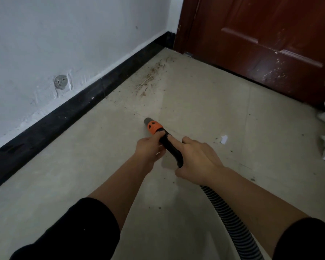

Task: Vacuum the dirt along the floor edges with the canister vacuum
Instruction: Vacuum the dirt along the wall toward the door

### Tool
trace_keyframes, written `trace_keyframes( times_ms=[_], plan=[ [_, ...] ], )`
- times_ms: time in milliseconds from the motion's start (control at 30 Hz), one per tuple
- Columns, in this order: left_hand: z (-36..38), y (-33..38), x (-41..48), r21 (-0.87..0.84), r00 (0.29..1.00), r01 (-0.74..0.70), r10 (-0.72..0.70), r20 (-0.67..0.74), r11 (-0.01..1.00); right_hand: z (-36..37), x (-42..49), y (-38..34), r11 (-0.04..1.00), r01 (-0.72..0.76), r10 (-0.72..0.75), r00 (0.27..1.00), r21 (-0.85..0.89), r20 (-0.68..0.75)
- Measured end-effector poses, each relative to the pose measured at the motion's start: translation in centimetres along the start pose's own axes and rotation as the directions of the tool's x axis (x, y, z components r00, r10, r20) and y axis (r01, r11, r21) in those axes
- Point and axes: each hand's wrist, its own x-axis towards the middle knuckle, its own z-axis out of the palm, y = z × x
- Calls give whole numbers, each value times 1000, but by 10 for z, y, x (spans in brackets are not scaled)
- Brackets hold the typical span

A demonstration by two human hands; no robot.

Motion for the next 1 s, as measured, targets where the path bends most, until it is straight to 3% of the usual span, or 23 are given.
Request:
trace_keyframes(
  times_ms=[567, 1000],
  plan=[
    [61, -1, 25, 23, 1000, 9, -9, -5, 1000, 3, 13, 57, 998, -46, 47, 999, 53, -12],
    [117, 28, 31, 209, 993, 93, -76, -88, 973, 1, 26, 101, 965, -97, 100, 995, 244, 1]
  ],
)
